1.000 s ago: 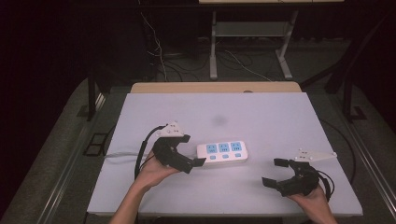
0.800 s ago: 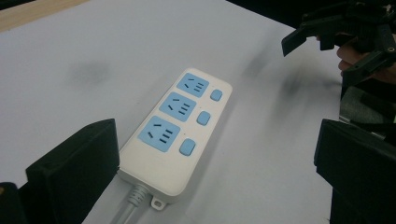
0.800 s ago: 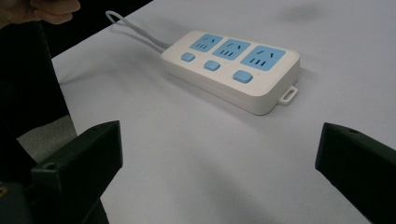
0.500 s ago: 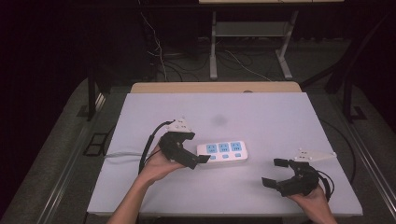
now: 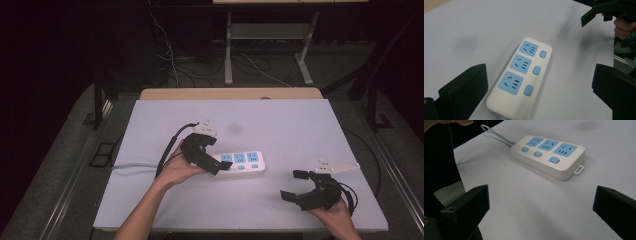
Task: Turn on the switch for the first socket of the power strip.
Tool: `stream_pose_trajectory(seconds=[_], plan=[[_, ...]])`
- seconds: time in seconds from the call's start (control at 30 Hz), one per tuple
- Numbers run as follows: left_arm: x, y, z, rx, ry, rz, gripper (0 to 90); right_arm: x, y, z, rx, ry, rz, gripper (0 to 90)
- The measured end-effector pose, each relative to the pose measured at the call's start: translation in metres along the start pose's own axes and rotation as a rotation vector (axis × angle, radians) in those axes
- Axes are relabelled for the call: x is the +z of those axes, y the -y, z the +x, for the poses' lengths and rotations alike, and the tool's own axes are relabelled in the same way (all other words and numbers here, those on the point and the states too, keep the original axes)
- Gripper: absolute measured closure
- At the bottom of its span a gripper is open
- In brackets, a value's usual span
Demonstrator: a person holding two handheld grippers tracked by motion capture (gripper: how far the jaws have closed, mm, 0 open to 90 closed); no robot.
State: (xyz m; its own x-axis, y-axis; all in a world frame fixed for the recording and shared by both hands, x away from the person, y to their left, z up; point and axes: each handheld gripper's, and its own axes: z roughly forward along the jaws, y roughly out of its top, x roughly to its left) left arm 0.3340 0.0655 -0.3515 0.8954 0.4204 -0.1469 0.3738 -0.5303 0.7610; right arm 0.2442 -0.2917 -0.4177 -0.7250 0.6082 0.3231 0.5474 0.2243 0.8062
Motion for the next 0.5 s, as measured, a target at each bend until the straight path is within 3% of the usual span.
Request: stream_pose_trajectory(seconds=[0.5], plan=[[0.019, -0.005, 0.009, 0.019, 0.01, 0.097, 0.0, 0.001, 0.0, 0.0, 0.003, -0.003, 0.01, 0.3]])
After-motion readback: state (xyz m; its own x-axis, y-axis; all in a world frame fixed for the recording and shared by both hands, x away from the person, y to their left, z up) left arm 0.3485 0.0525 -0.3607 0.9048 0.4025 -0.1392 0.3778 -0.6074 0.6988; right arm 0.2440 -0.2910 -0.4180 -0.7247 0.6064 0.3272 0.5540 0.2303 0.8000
